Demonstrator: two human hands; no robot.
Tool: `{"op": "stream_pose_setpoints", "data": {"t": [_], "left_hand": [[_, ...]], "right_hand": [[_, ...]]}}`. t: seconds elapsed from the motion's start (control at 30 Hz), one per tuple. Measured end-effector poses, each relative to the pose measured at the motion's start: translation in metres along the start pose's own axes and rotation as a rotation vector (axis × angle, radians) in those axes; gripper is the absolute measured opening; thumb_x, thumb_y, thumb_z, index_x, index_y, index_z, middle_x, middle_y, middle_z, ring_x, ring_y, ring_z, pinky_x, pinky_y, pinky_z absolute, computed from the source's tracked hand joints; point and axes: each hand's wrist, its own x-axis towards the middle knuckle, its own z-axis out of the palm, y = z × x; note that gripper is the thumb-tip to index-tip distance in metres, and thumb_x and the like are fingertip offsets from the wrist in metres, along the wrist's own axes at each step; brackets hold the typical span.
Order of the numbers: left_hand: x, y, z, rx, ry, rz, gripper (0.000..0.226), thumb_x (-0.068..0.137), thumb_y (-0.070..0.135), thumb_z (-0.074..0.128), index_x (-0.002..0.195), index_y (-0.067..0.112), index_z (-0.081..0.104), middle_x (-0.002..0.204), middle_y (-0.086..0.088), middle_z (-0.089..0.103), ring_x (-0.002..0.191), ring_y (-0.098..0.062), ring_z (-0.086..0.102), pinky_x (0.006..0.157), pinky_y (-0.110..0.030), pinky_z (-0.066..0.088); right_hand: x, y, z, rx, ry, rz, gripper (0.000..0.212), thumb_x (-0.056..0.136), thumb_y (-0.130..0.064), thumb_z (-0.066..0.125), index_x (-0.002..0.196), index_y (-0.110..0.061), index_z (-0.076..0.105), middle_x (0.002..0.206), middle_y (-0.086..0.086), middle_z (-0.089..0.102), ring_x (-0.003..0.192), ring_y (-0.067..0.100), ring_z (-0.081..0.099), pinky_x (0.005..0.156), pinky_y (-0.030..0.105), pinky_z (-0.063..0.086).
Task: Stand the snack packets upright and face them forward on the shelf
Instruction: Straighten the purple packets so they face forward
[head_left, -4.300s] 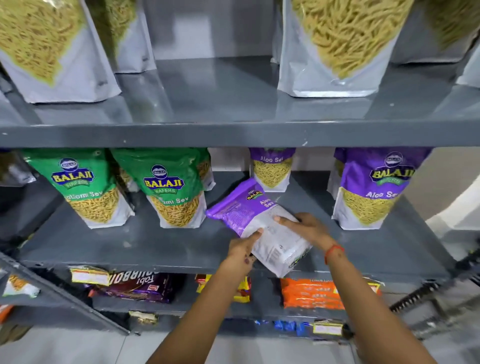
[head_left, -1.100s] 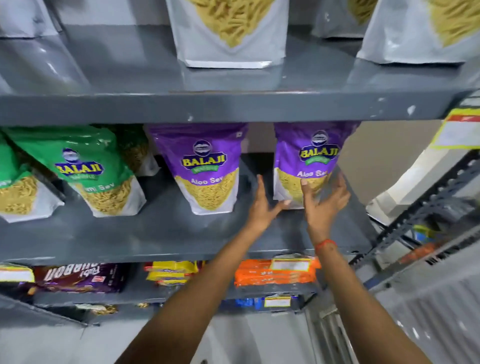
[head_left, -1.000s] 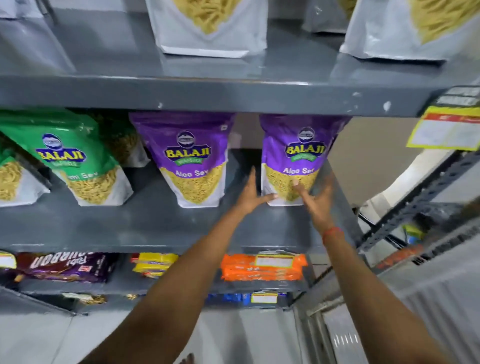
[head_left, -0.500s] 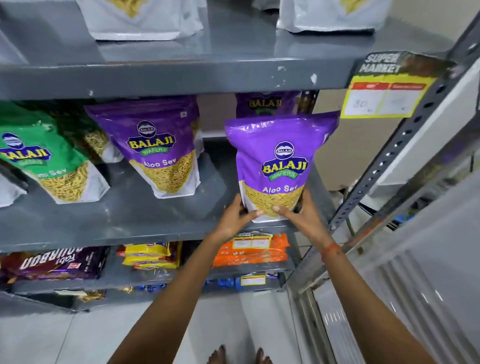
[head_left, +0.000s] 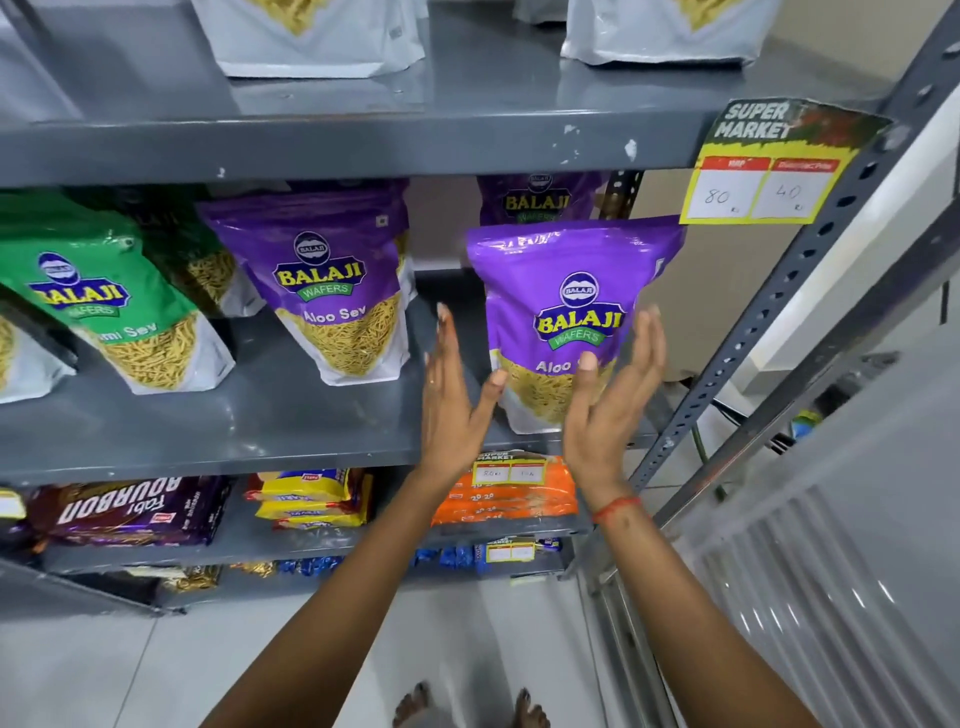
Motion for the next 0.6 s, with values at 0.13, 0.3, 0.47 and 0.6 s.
{"op": "stream_pose_setpoints", "data": {"t": [0.13,0.3,0.47,0.6], "left_hand": [[0.008,-0.003,-0.034,0.097,0.231,0.157,0.073,0.091,0.055,0.028,0.146,0.019,-0.004,0.156,0.0,0.001,0.147,-0.015,0.003,0.121,-0.038,0.006],[0.024,-0.077,-0.098,0.126,0.486,-0.14,0.09,0.083,0.056,0.047,0.147,0.009,0.003,0.158,-0.014,0.005,0.143,-0.005,0.002,0.119,-0.03,0.005],[0.048,-0.148,-0.148,-0.141,0.004,-0.305,0.093,0.074,0.016,0.076,0.144,0.006,0.016,0.144,0.001,0.037,0.124,0.017,0.034,0.101,-0.009,0.035],[0.071,-0.175,-0.163,-0.168,-0.213,-0.394,0.064,0.077,0.009,0.073,0.13,0.004,0.038,0.118,-0.001,0.052,0.107,-0.007,0.051,0.078,-0.004,0.042]], "right_hand": [[-0.004,-0.04,0.055,0.113,0.001,-0.26,0.031,0.094,-0.013,0.044,0.125,-0.008,0.044,0.13,0.009,0.039,0.125,0.02,0.04,0.106,0.04,0.036],[-0.025,-0.039,0.146,0.134,-0.309,-0.06,0.031,0.093,-0.018,0.05,0.121,-0.005,0.049,0.12,0.014,0.048,0.115,0.025,0.046,0.098,0.048,0.043],[-0.028,-0.017,0.21,0.133,-0.628,0.47,0.07,0.084,-0.035,0.066,0.141,-0.013,0.032,0.143,0.004,0.044,0.131,0.011,0.04,0.114,0.027,0.023],[-0.034,-0.011,0.223,0.249,-0.683,0.654,0.043,0.086,-0.031,0.064,0.124,-0.018,0.047,0.112,-0.014,0.058,0.091,-0.02,0.053,0.089,0.01,0.046]]}}
